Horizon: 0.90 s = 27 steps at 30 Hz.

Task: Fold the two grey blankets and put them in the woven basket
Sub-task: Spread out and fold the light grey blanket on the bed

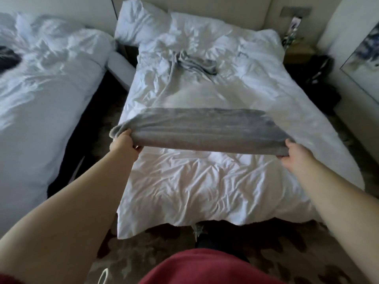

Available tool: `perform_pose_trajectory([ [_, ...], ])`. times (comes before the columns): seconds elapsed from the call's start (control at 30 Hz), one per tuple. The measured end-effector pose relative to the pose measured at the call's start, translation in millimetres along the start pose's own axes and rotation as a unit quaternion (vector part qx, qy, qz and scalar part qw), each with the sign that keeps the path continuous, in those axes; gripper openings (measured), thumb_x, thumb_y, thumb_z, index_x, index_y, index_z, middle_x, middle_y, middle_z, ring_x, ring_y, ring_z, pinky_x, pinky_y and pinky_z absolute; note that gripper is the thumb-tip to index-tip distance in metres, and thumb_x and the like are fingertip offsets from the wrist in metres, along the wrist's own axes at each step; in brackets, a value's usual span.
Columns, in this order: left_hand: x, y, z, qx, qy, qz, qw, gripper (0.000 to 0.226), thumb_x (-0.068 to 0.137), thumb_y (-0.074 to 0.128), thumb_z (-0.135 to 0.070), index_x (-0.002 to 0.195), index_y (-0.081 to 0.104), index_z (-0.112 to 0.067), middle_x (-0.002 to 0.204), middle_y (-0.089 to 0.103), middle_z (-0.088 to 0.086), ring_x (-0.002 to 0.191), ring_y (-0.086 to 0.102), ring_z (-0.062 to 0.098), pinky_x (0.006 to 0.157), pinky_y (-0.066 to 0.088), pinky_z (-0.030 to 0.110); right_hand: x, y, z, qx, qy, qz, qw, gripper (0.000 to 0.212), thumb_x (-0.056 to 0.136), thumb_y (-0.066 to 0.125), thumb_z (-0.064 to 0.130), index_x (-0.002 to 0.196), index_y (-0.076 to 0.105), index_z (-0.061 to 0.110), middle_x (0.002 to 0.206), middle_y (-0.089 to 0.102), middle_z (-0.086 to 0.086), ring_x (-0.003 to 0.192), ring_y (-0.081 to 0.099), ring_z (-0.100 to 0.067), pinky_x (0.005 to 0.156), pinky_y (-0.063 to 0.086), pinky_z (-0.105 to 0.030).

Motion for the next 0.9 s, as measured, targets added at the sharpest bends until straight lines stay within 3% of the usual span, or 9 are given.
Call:
perform_pose_trajectory([
  [0.2, -10.6, -84.5, 57.1, 0.044, -0.062, -0.046, 0.996, 0.043, 0.084, 0.071, -0.018, 0.123, 0.055, -0.012, 0.105, 0.06, 0.014, 0.104, 0.061, 0.031, 0.068, 0.053, 0.04, -25.3, -74.2, -89.0, -0.042, 0.083, -0.05, 0.994, 0.041, 0.101, 0.046, 0.017, 0.142, 0.039, 0.012, 0.146, 0.043, -0.011, 0.131, 0.043, -0.03, 0.101, 0.04, -0.046],
  [0.33, -17.0, -128.9, 90.3, 0.069, -0.144, -0.074, 0.984, 0.035, 0.094, 0.057, -0.016, 0.128, 0.057, -0.008, 0.133, 0.057, 0.012, 0.121, 0.053, 0.031, 0.083, 0.05, 0.038, -48.2, -109.0, -120.4, -0.047, 0.114, -0.076, 0.989, 0.046, 0.099, 0.05, 0.017, 0.143, 0.038, 0.012, 0.145, 0.042, -0.01, 0.132, 0.042, -0.031, 0.105, 0.039, -0.048],
  [0.47, -21.5, -161.2, 114.6, 0.102, -0.101, -0.032, 0.989, 0.04, 0.097, 0.049, -0.021, 0.135, 0.049, -0.008, 0.14, 0.052, 0.01, 0.12, 0.055, 0.026, 0.088, 0.048, 0.032, -64.4, -133.3, -134.6, -0.052, 0.147, -0.079, 0.985, 0.047, 0.096, 0.055, 0.017, 0.14, 0.039, 0.015, 0.14, 0.046, -0.01, 0.128, 0.046, -0.031, 0.1, 0.043, -0.046],
  [0.57, -16.8, -167.2, 114.9, 0.08, -0.171, -0.084, 0.978, 0.03, 0.095, 0.054, -0.02, 0.123, 0.06, -0.012, 0.137, 0.055, 0.006, 0.121, 0.052, 0.026, 0.1, 0.045, 0.034, -71.6, -139.9, -140.6, -0.048, 0.174, -0.08, 0.98, 0.046, 0.095, 0.057, 0.018, 0.139, 0.043, 0.015, 0.135, 0.052, -0.01, 0.123, 0.052, -0.031, 0.087, 0.048, -0.043],
  [0.7, -19.8, -157.6, 110.4, 0.097, -0.166, -0.095, 0.977, 0.022, 0.092, 0.058, -0.014, 0.112, 0.063, -0.006, 0.13, 0.06, 0.007, 0.119, 0.055, 0.025, 0.101, 0.046, 0.034, -66.3, -142.5, -145.2, -0.049, 0.181, -0.086, 0.979, 0.047, 0.094, 0.059, 0.02, 0.138, 0.044, 0.016, 0.134, 0.054, -0.01, 0.121, 0.054, -0.031, 0.083, 0.049, -0.042],
  [0.8, -21.4, -145.7, 112.1, 0.134, -0.102, -0.039, 0.985, 0.027, 0.097, 0.048, -0.016, 0.121, 0.058, -0.007, 0.137, 0.054, 0.011, 0.091, 0.06, 0.02, 0.088, 0.049, 0.03, -59.6, -139.7, -142.0, -0.033, 0.187, -0.095, 0.977, 0.051, 0.093, 0.061, 0.022, 0.139, 0.043, 0.016, 0.135, 0.053, -0.01, 0.121, 0.053, -0.031, 0.088, 0.049, -0.042],
  [0.83, -20.1, -140.0, 111.9, 0.132, -0.088, -0.023, 0.987, 0.021, 0.098, 0.045, -0.015, 0.112, 0.059, -0.008, 0.138, 0.053, 0.012, 0.086, 0.059, 0.019, 0.085, 0.048, 0.028, -57.5, -136.4, -139.4, -0.024, 0.187, -0.097, 0.977, 0.051, 0.093, 0.06, 0.023, 0.14, 0.042, 0.016, 0.137, 0.052, -0.01, 0.123, 0.052, -0.031, 0.092, 0.048, -0.042],
  [0.9, -15.6, -132.7, 109.2, 0.128, -0.104, -0.039, 0.985, 0.012, 0.096, 0.049, -0.015, 0.089, 0.055, -0.009, 0.121, 0.061, 0.014, 0.098, 0.059, 0.017, 0.084, 0.049, 0.028, -53.7, -127.6, -133.2, -0.01, 0.183, -0.1, 0.978, 0.051, 0.094, 0.058, 0.023, 0.141, 0.041, 0.014, 0.141, 0.048, -0.01, 0.128, 0.048, -0.03, 0.097, 0.045, -0.041],
])
Point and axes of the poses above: each hand's wrist, its own x-axis towards the middle knuckle, its own y-axis out of the palm, z = x × y, the point moved 2 cm from there along x, towards the middle knuckle
